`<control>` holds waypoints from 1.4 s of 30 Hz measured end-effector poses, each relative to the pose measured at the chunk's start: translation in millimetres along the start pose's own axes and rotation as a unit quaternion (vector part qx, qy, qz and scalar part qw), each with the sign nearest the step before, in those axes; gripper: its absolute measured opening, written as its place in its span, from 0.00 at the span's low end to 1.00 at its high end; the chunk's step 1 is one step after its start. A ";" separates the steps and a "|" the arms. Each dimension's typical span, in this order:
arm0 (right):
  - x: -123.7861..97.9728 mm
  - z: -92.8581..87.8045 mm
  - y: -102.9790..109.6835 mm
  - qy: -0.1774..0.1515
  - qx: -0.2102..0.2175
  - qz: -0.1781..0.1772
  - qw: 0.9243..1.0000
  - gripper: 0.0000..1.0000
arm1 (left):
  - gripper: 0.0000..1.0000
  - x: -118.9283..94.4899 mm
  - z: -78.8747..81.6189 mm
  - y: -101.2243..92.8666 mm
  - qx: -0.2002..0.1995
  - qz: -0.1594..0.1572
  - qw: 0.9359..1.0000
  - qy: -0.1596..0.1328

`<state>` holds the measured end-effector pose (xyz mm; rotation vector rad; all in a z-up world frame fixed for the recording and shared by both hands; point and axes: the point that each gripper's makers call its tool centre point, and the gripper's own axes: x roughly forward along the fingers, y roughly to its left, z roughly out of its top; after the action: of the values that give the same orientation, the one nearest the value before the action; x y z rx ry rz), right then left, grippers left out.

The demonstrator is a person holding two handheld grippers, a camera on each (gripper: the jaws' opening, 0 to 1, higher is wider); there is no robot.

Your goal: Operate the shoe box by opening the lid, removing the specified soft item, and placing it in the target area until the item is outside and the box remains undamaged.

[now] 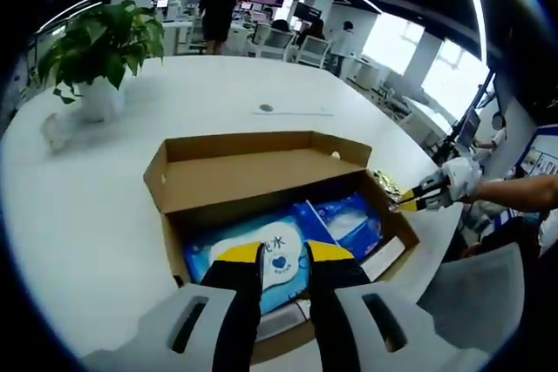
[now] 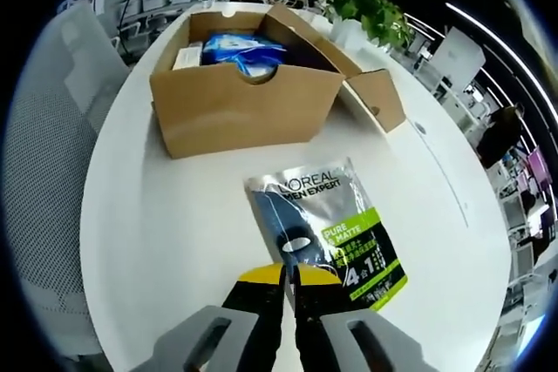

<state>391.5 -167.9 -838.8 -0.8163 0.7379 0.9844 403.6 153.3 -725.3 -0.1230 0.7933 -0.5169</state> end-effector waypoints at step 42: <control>-41.0 115.9 -2.4 -0.114 0.147 -0.001 0.983 0.24 | 0.31 -31.3 -15.7 9.4 0.051 0.010 0.999 0.002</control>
<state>397.5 -86.8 -746.6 -0.4393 0.6631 0.9225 377.9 178.1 -718.8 -0.0210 0.7694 -0.5378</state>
